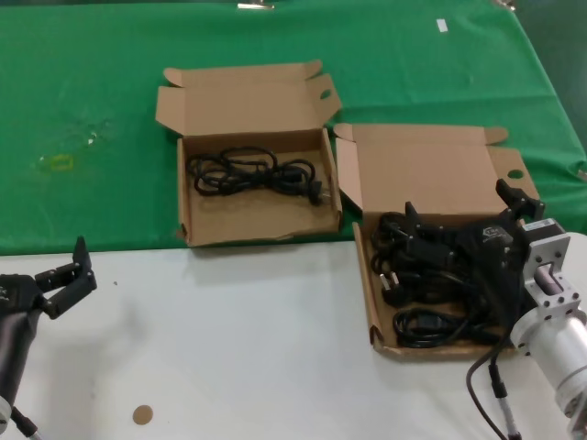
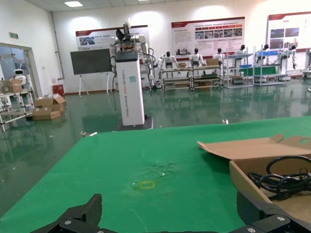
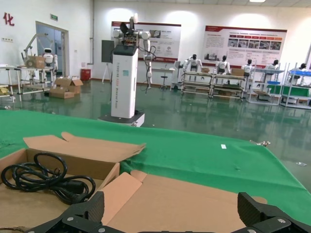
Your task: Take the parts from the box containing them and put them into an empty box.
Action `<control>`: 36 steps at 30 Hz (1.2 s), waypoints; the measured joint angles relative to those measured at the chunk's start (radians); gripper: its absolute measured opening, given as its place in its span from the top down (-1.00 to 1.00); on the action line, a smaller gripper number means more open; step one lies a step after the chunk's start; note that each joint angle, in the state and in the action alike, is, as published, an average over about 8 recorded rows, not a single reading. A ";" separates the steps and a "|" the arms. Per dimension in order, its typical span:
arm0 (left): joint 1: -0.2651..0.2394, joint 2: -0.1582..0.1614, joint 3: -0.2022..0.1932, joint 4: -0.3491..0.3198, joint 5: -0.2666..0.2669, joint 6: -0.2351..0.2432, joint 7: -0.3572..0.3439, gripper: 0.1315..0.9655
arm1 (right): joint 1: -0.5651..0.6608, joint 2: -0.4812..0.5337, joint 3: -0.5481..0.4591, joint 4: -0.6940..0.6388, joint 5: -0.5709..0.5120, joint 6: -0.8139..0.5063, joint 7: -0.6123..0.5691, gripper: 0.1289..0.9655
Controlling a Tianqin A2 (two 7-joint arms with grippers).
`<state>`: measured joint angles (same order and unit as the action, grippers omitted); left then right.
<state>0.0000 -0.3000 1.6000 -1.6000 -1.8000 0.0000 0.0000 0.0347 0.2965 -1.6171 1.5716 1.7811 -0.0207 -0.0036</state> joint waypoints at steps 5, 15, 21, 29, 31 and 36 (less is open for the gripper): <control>0.000 0.000 0.000 0.000 0.000 0.000 0.000 -1.00 | 0.000 0.000 0.000 0.000 0.000 0.000 0.000 -1.00; 0.000 0.000 0.000 0.000 0.000 0.000 0.000 -1.00 | 0.000 0.000 0.000 0.000 0.000 0.000 0.000 -1.00; 0.000 0.000 0.000 0.000 0.000 0.000 0.000 -1.00 | 0.000 0.000 0.000 0.000 0.000 0.000 0.000 -1.00; 0.000 0.000 0.000 0.000 0.000 0.000 0.000 -1.00 | 0.000 0.000 0.000 0.000 0.000 0.000 0.000 -1.00; 0.000 0.000 0.000 0.000 0.000 0.000 0.000 -1.00 | 0.000 0.000 0.000 0.000 0.000 0.000 0.000 -1.00; 0.000 0.000 0.000 0.000 0.000 0.000 0.000 -1.00 | 0.000 0.000 0.000 0.000 0.000 0.000 0.000 -1.00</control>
<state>0.0000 -0.3000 1.6000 -1.6000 -1.8000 0.0000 0.0000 0.0347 0.2965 -1.6171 1.5716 1.7811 -0.0207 -0.0036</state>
